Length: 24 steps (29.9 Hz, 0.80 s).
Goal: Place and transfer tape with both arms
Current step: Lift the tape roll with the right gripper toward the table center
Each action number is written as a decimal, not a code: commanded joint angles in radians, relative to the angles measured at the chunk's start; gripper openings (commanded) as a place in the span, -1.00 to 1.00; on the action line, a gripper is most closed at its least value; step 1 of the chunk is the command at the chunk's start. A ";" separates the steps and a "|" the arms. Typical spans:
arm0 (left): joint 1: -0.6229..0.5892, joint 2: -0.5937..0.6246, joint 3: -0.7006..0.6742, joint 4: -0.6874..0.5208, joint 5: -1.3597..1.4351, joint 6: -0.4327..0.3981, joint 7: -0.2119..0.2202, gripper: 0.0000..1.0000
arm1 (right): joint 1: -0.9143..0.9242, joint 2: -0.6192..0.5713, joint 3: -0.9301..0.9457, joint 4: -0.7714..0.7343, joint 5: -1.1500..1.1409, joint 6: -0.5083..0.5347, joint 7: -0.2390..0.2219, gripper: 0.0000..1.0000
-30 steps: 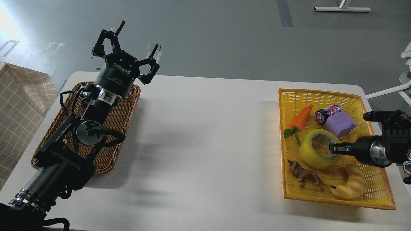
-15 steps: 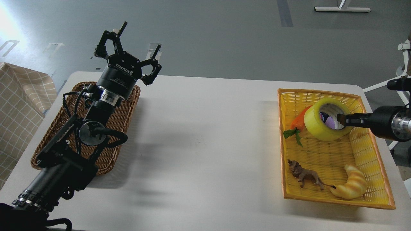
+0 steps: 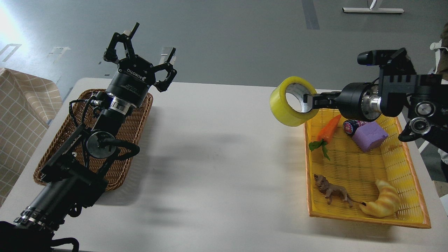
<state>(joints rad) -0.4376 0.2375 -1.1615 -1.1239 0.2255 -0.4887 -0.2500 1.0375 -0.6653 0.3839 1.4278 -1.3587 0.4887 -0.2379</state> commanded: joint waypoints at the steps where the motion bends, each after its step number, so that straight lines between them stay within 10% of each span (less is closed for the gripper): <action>1: 0.000 -0.001 0.000 0.001 0.002 0.000 0.000 0.95 | 0.041 0.073 -0.083 -0.059 0.001 0.000 0.000 -1.00; 24: 0.000 -0.004 -0.027 -0.013 0.000 0.000 -0.002 0.95 | 0.078 0.541 -0.289 -0.437 -0.011 0.000 -0.012 -1.00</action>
<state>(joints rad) -0.4356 0.2336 -1.1890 -1.1328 0.2254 -0.4887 -0.2518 1.0995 -0.1656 0.1161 1.0187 -1.3664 0.4887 -0.2501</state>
